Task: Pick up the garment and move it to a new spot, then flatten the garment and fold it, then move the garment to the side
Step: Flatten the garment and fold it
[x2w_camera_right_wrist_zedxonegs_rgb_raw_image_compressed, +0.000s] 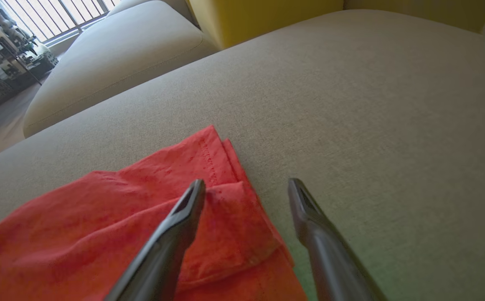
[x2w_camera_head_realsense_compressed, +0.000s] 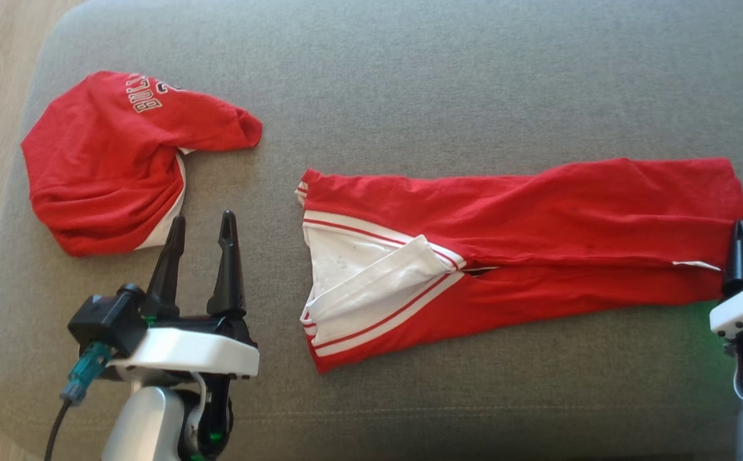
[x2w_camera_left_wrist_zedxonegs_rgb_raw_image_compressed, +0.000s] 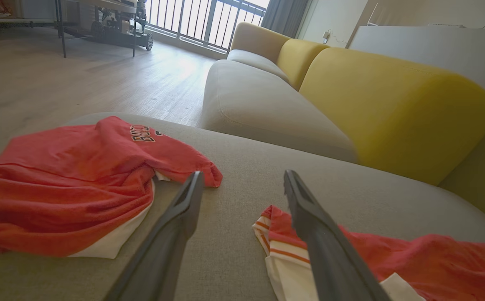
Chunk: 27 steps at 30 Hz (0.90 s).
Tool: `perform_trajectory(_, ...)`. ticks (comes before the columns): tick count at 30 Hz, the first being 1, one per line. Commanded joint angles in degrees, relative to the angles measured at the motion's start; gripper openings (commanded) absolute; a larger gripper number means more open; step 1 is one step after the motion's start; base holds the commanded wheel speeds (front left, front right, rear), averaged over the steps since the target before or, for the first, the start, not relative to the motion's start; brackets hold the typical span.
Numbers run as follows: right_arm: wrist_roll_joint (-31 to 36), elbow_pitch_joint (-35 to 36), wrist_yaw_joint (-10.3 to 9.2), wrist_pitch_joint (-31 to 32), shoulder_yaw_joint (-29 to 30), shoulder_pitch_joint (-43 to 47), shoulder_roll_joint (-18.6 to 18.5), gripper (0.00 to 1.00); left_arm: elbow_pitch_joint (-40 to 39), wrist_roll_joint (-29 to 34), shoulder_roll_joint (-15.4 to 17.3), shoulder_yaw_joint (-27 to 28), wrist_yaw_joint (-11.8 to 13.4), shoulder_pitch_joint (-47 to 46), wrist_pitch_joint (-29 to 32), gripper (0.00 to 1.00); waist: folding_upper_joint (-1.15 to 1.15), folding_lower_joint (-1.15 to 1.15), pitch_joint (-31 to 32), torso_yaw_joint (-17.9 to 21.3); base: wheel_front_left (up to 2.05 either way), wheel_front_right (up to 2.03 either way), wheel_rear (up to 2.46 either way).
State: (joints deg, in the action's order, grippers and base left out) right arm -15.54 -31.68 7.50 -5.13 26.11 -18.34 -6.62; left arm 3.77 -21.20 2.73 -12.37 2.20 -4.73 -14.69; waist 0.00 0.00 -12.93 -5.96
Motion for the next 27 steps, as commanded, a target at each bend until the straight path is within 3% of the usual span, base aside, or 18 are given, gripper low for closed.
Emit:
perform_trajectory(1, 0.1, 0.41, -0.01, 0.58, -0.94, -2.14, -1.46, 1.0, -1.65, 0.62, 0.15, 2.0, -0.3, -1.7, -0.3, 1.0, 0.0, 0.0, -0.39, -0.44, 0.0, 0.0, 0.0)
perform_trajectory(18, 3.64, -12.49, -0.01, 5.2, 0.5, -8.31, -1.24, 1.0, -1.74, 1.58, 0.15, 3.04, -0.73, -2.22, -0.3, 1.0, 0.0, 0.0, -1.09, -0.05, 0.0, 0.0, 0.0)
perform_trajectory(19, 3.29, -12.91, -0.01, 5.63, 0.01, -8.37, -1.12, 0.94, -1.74, 1.66, 0.15, 3.17, -0.75, -2.23, -0.3, 1.0, 0.0, 0.0, -1.06, 0.05, 0.0, 0.0, 0.0)
perform_trajectory(21, 2.54, -13.49, -0.01, 6.24, -1.12, -8.36, -0.97, 0.05, -1.71, 1.84, 0.15, 3.34, -0.81, -2.23, -0.3, 1.0, 0.0, 0.0, -0.89, 0.24, 0.0, 0.0, 0.0)
perform_trajectory(22, 2.28, -13.71, -0.01, 6.44, -1.66, -8.25, -0.97, 0.0, -1.69, 1.91, 0.15, 3.41, -0.85, -2.21, -0.3, 1.0, 0.0, 0.0, -0.79, 0.35, 0.0, 0.0, 0.0)
perform_trajectory(27, 1.92, -14.69, -0.01, 6.01, -3.48, -7.57, -2.64, 0.0, -1.27, 1.99, 0.15, 3.19, -1.16, -2.09, -0.3, 1.0, 0.0, 0.0, 0.16, 0.7, 0.0, 0.0, 0.0)
